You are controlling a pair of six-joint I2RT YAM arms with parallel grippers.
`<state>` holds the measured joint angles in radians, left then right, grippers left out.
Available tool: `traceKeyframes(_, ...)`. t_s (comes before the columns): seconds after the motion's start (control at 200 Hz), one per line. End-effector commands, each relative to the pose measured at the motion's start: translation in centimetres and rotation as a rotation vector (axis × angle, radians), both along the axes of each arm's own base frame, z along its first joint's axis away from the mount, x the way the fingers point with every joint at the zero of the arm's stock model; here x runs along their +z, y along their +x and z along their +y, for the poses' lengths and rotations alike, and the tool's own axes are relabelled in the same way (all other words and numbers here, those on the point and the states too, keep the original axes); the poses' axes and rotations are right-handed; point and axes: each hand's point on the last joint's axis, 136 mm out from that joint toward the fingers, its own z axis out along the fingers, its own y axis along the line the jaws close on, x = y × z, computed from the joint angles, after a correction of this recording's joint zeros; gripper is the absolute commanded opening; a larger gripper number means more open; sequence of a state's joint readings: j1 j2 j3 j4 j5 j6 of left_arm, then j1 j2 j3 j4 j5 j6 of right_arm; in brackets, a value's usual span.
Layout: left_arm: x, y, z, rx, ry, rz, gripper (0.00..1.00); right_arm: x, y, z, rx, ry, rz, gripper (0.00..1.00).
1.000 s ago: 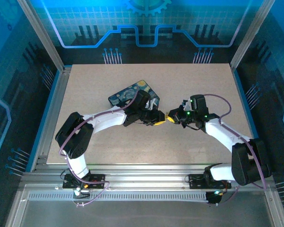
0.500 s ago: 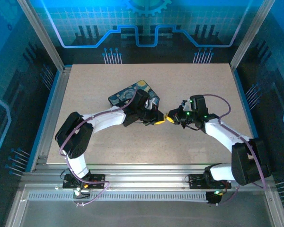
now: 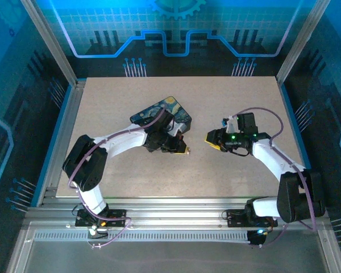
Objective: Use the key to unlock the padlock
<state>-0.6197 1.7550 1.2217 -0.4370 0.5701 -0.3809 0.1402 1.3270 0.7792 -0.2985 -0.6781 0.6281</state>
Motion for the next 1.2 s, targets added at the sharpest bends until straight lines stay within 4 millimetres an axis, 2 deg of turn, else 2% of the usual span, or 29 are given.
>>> traceKeyframes(0.0,3.3,-1.6,-0.2,-0.174,-0.066,-0.091,0.00,2.7,-1.1,1.9,0.241,0.087,-0.201,0.45)
traceKeyframes(0.11,4.0,-2.0,-0.3,-0.221,-0.086,-0.110,0.00,4.0,-1.4,3.1,0.332,0.184,-0.295,0.42)
traceKeyframes(0.23,4.4,-2.0,-0.5,-0.239,-0.102,-0.115,0.00,4.5,-1.7,3.8,0.388,0.232,-0.330,0.39)
traceKeyframes(0.49,5.6,-1.9,-1.1,-0.253,-0.166,-0.126,0.00,3.2,-2.8,5.8,0.468,0.253,-0.286,0.35)
traceKeyframes(0.575,6.1,-1.7,-1.0,-0.246,-0.185,-0.136,0.00,3.3,-3.2,6.3,0.486,0.266,-0.289,0.33)
traceKeyframes(0.725,6.9,-1.1,-0.4,-0.216,-0.221,-0.144,0.00,3.3,-3.6,6.5,0.494,0.270,-0.293,0.32)
traceKeyframes(0.915,7.6,-1.5,-0.2,-0.224,-0.245,-0.149,0.00,3.3,-3.5,6.7,0.488,0.272,-0.286,0.31)
traceKeyframes(1.196,8.1,-1.9,0.2,-0.227,-0.245,-0.163,0.00,4.8,-3.0,6.8,0.479,0.283,-0.337,0.32)
